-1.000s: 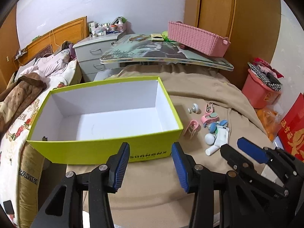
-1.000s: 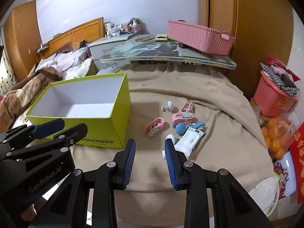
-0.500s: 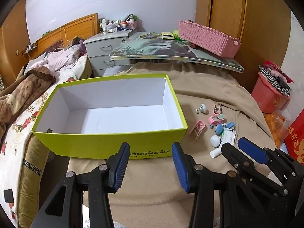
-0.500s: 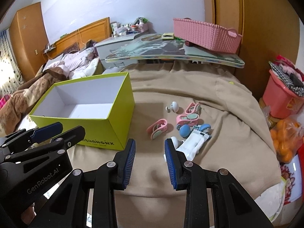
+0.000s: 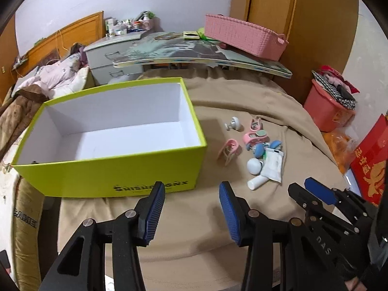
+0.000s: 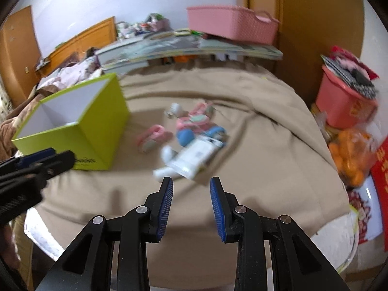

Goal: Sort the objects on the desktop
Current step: 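Move both tools toward the cluster of small items on the sheet, then close the right tool on the white tube among the items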

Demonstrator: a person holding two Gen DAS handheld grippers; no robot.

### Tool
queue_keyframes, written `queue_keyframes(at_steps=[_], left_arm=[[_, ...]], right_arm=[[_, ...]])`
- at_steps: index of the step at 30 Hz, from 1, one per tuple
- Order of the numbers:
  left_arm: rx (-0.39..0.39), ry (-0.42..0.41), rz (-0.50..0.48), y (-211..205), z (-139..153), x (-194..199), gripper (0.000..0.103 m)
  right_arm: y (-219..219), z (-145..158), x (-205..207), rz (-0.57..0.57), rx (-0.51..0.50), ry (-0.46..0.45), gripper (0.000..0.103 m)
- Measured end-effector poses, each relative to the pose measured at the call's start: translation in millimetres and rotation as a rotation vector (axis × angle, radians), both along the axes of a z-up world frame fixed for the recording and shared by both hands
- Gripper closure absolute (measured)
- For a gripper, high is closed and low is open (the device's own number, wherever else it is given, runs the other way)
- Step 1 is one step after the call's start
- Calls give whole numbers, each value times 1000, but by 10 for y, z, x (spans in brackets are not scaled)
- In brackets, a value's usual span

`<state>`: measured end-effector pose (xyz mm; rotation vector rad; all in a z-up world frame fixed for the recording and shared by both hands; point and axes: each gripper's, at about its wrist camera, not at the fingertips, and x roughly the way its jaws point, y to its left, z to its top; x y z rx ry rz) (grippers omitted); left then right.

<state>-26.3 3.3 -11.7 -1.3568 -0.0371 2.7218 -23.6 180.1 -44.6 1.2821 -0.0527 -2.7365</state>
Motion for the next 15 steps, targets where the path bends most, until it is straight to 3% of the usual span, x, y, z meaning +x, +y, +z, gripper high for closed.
queue_keyframes(at_steps=[7,15], left_arm=[[14,-4,-72,114,-60,22,56],[29,-37,-120,197,-178,20,56]], right_arm=[[231,-159,-157,-25,-95,-40,70],[185,-213,-440,-2,-156,-48,70]])
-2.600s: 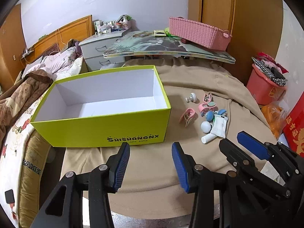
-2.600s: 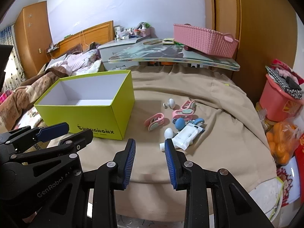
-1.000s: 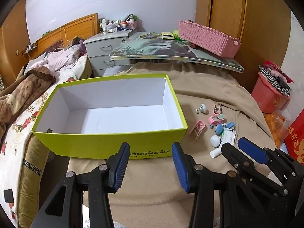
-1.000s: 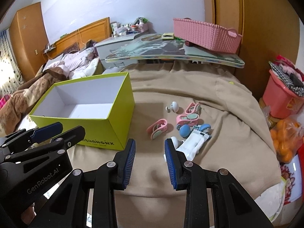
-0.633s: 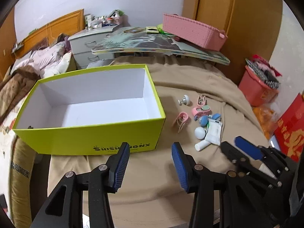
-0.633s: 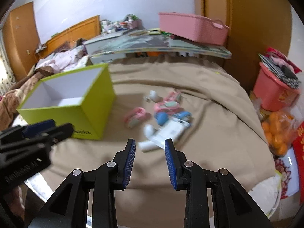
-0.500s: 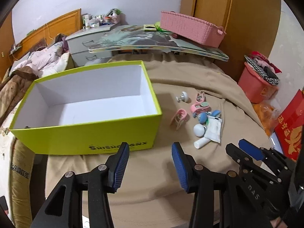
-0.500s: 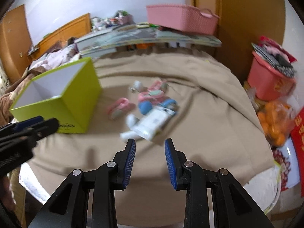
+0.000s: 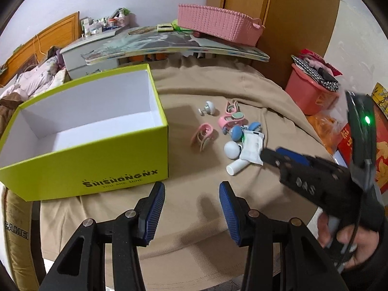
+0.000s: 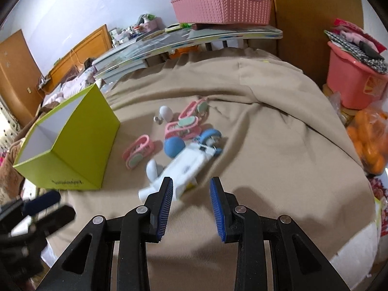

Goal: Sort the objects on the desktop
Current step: 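Close the right tool on the white tube among the items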

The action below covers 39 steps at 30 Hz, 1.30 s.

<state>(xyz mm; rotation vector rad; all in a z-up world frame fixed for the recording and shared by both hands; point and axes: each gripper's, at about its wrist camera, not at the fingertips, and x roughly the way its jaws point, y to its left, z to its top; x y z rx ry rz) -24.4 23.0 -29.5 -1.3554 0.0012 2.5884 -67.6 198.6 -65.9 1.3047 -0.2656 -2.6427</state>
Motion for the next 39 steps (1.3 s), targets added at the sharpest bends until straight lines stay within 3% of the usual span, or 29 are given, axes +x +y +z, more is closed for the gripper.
queue_keyframes(at_steps=[16,17,19,29,32,34,39], left_arm=[[23,-35,-23,32,-106,-50,56],[24,-35,-24,30,-104,-49,56],[30,-36,-21,20,-104,-53,56],[43,-62,-12,-12,-161,-86,56],[40,-68,-15,-2,-173,-86,56],[38,-70,-19,9,-176,-81,56],[33,-69,-20,18,-175,-70,56]], right_arm=[[-115,-49,-306,18,19,-37,70],[-138,-49,-328,23,31,-39,70],[-176,-54,-376,24,49,-47,58],[-202,-105,-436,19,58,-40,58],[-215,-88,-404,21,82,-11,72],[-224,-81,-385,20,95,-1,90],[-172,-73,-341,17,74,10,95]])
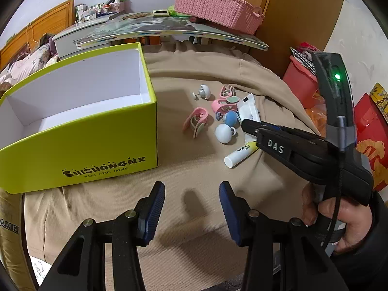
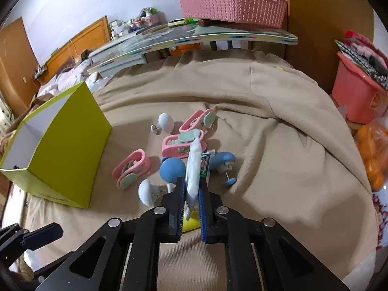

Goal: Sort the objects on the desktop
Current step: 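Close the right tool on the white tube among the items, then lift the white tube with the right tool while the left tool grasps the yellow lipstick stick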

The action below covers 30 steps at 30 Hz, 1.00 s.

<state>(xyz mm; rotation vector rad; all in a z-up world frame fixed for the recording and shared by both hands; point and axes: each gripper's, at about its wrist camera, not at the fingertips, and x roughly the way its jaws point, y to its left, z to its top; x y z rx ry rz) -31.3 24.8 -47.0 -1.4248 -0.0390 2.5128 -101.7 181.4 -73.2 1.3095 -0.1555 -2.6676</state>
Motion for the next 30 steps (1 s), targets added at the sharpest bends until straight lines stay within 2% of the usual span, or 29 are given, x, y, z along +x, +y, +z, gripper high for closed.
queue_keyframes(at_steps=[11,25,30], left_arm=[[11,-10,-40,100,-27,-25,56],[-33,16,-265,656,-145,-221,56],[-50,15,-296,768,-203,-365,56]], right_arm=[[217,159,247,-4,10,32,95],[463,164,565,14,68,0,95],[503,122,585,19,76,-21,95]])
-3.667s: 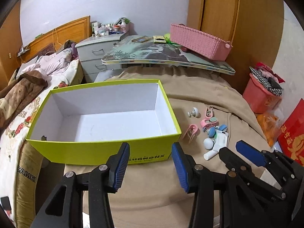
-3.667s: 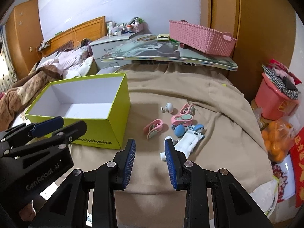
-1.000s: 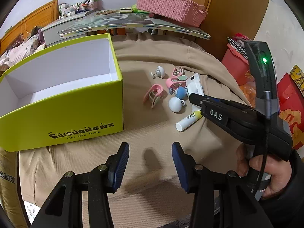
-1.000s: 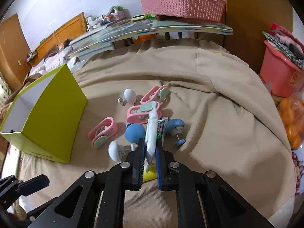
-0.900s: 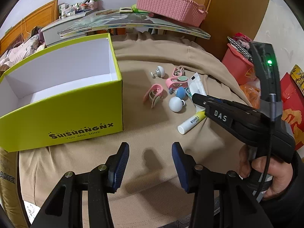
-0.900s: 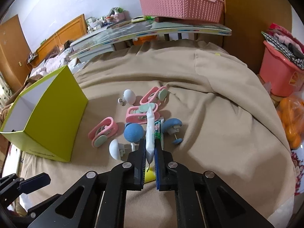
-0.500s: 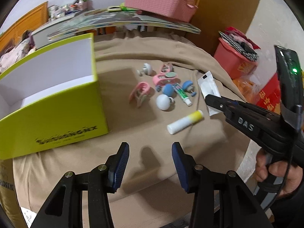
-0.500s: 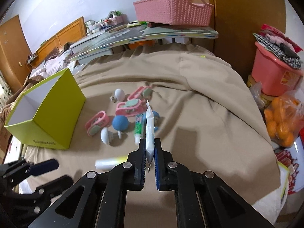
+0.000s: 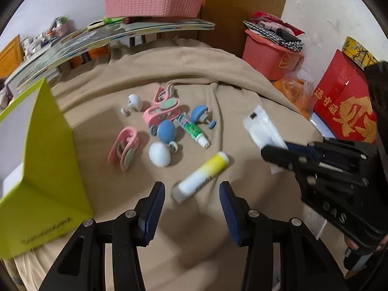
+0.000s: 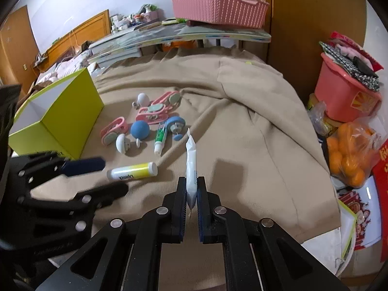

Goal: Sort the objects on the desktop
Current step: 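Lift the white tube with the right tool while the left tool grasps the yellow lipstick stick, then carry the white tube and lipstick stick toward the lime-green box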

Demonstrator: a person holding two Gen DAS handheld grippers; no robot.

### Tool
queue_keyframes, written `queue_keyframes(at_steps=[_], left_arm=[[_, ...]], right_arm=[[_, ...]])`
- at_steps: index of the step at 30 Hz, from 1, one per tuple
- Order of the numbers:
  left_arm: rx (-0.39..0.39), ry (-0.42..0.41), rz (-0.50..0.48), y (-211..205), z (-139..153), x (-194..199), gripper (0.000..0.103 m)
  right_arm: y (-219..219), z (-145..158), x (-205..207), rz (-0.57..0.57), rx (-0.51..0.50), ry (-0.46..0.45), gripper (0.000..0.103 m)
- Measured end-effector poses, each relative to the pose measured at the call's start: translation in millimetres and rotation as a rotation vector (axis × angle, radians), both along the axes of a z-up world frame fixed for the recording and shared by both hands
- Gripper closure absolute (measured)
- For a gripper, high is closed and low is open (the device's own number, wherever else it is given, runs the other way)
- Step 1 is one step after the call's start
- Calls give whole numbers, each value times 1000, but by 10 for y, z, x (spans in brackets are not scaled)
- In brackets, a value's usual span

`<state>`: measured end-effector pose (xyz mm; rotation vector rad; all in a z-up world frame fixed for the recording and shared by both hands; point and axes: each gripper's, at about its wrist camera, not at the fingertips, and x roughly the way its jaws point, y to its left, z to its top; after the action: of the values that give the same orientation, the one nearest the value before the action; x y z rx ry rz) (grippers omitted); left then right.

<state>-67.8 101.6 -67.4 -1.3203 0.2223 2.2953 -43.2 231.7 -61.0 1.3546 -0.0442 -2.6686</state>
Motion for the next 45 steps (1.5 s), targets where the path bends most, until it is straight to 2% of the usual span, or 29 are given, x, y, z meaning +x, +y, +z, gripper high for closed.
queue_keyframes(at_steps=[7,10,23,26,28,30,35,40,45], left_arm=[[-26,-22,-40,155,-124,-136,56],[-14,-27,-54,184,-112,-143,56],[3,-72,-8,172,-115,-196,56],[5,-84,-6,170,-109,-189,69],[15,-98,-5,156,-107,-182,83],[33,-117,4,131,-111,-179,87],[66,-137,24,113,-124,-194,87],[32,-112,15,191,-125,-202,87],[20,-95,14,234,-130,-229,86]], right_arm=[[33,-48,6,2,-12,-16,95],[48,-67,2,3,-18,-21,95],[77,-167,-25,4,-39,-44,94],[85,-176,-25,7,-41,-42,94],[91,-180,-24,10,-43,-40,94],[100,-183,-26,13,-45,-39,94],[106,-183,-29,26,-50,-34,94],[117,-184,-59,16,-49,-24,86],[128,-193,-111,-1,-51,-15,86]])
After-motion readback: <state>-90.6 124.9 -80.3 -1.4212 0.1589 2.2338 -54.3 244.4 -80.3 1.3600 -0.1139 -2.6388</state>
